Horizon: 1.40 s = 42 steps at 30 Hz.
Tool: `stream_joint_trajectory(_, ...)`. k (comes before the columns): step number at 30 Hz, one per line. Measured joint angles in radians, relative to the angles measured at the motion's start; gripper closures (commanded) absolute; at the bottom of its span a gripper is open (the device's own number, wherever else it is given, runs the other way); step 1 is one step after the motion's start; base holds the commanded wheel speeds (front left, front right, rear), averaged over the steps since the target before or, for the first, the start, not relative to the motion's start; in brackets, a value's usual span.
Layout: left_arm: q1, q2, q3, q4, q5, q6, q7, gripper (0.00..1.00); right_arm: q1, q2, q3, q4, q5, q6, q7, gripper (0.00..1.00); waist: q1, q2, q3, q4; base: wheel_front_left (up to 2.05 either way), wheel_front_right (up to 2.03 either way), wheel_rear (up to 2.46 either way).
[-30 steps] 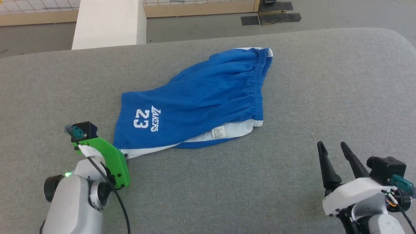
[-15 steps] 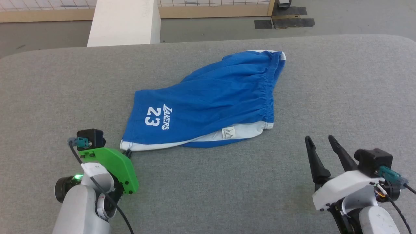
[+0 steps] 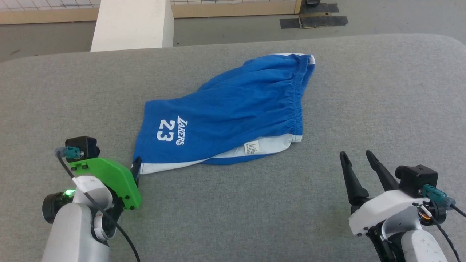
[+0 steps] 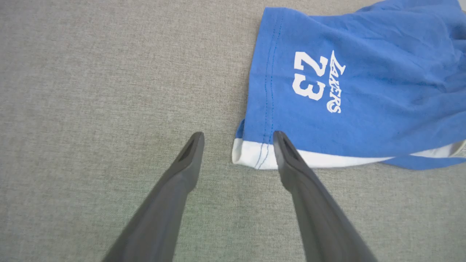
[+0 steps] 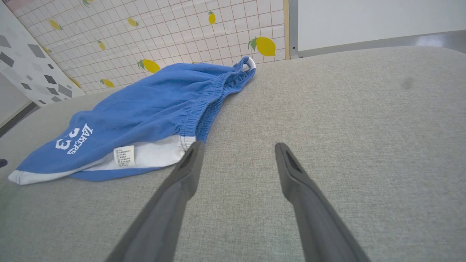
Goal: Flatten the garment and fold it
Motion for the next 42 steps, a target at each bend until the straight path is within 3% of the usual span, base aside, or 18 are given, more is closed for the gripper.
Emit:
stream_joint_trajectory(12, -0.041, 0.021, -0.053, 0.106, 0.021, -0.007, 0.04, 0.0, -0.005, 0.0, 0.005, 0.001, 0.003, 0.0, -0.007, 0.0, 0.0001, 0.0, 0.032, -0.018, 0.0, 0.0, 0.0)
stream_joint_trajectory(13, -0.044, 0.022, -0.057, 0.11, 0.021, -0.011, 0.044, 0.28, -0.005, 0.0, 0.004, 0.002, 0.003, 0.0, -0.008, 0.0, 0.0, 0.0, 0.034, -0.019, 0.0, 0.0, 0.0)
stream_joint_trajectory(14, -0.046, 0.023, -0.059, 0.111, 0.021, -0.015, 0.045, 0.86, -0.005, 0.0, 0.002, 0.002, 0.003, 0.0, -0.008, 0.0, 0.0001, 0.0, 0.035, -0.02, 0.0, 0.0, 0.0)
stream_joint_trajectory(15, -0.047, 0.025, -0.061, 0.114, 0.021, -0.02, 0.047, 1.0, -0.005, 0.0, 0.001, 0.004, 0.003, 0.0, -0.009, 0.0, 0.0, 0.0, 0.037, -0.02, 0.0, 0.0, 0.0)
stream_joint_trajectory(20, -0.047, 0.023, -0.065, 0.127, 0.0, -0.041, 0.035, 1.0, -0.005, 0.0, -0.002, 0.011, 0.003, 0.0, -0.016, 0.0, 0.0, 0.0, 0.041, -0.017, 0.0, 0.0, 0.0)
stream_joint_trajectory(25, -0.038, 0.012, -0.036, 0.115, -0.023, -0.041, -0.051, 1.0, -0.029, 0.0, 0.035, 0.014, -0.012, 0.0, 0.013, 0.0, 0.0001, 0.0, 0.042, -0.014, 0.0, 0.0, 0.0)
stream_joint_trajectory(33, 0.021, -0.014, 0.002, 0.023, -0.069, -0.033, -0.121, 1.0, -0.222, 0.0, 0.167, 0.08, -0.093, 0.0, 0.278, 0.0, 0.0001, -0.0001, 0.05, -0.008, 0.0, 0.0, 0.0)
stream_joint_trajectory(35, 0.03, -0.018, -0.009, -0.007, -0.072, -0.034, -0.12, 1.0, -0.309, 0.001, 0.186, 0.147, -0.117, 0.0, 0.407, 0.0, 0.0001, 0.0, 0.059, 0.009, 0.0, 0.0, 0.0)
stream_joint_trajectory(42, 0.04, -0.031, -0.035, -0.033, -0.078, -0.041, -0.119, 1.0, -0.389, 0.001, 0.229, 0.251, -0.15, 0.0, 0.435, 0.0, 0.0001, 0.0, 0.082, 0.018, 0.0, 0.0, 0.0)
